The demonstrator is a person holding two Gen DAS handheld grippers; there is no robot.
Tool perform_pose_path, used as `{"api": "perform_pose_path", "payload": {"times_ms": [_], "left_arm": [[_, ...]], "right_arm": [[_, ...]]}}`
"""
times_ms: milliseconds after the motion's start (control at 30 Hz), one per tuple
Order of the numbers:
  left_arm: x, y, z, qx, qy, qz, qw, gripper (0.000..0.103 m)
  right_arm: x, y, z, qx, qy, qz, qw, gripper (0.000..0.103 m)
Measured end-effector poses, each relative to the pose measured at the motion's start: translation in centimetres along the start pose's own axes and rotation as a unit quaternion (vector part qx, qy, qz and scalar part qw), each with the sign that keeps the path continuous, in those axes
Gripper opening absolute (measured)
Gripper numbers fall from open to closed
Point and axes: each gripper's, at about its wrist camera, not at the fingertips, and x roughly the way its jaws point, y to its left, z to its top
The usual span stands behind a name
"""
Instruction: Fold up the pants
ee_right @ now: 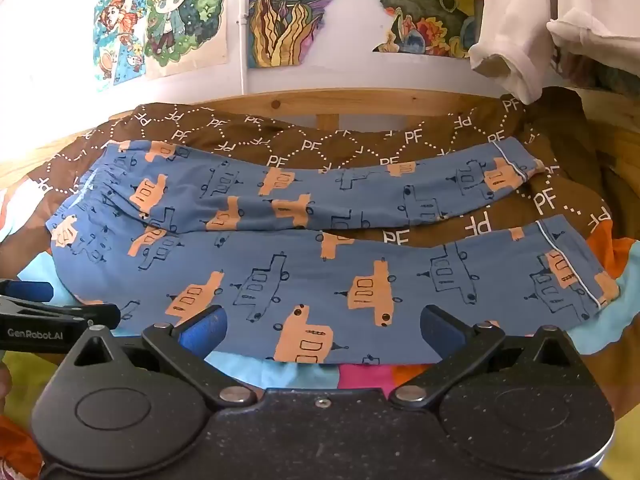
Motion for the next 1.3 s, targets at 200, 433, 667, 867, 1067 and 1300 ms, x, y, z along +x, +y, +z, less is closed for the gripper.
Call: {"api": "perform_pose_path", "payload": {"times_ms": [200, 433, 667, 867, 1067, 1300], "left_arm": [[-0.2, -0.2, 0.2, -0.007, 0.0, -0.003, 1.0, 0.103], [0.0, 0.3, 0.7, -0.007, -0.002, -0.005, 1.0, 0.103], [-0.2, 0.0, 0.1, -0.001, -0.007, -0.004, 1.0, 0.103], [-0.2, 0.0, 0.1, -0.001, -0.007, -0.003, 1.0, 0.103], [-0.2, 0.1, 0.2, 0.0, -0.004, -0.003, 1.0, 0.103], [-0.1, 0.0, 0.1, 0.001, -0.005, -0.003, 1.0, 0.103]], "right_arm": [[-0.2, 0.6, -0.1, -0.001, 0.002, 0.001, 1.0, 0.102], [0.0, -0.4, 0.1, 0.002, 0.004, 0.0, 1.0, 0.102], [0.1, -0.3, 0.0, 0.003, 0.002, -0.002, 1.0, 0.102], [-0.1, -0.2, 0.1, 0.005, 0.002, -0.003, 1.0, 0.102], [0.0, -0.2, 0.0, 0.005, 0.003, -0.004, 1.0, 0.102], [0.1, -0.2, 0.0, 0.006, 0.003, -0.003, 1.0, 0.102]]}}
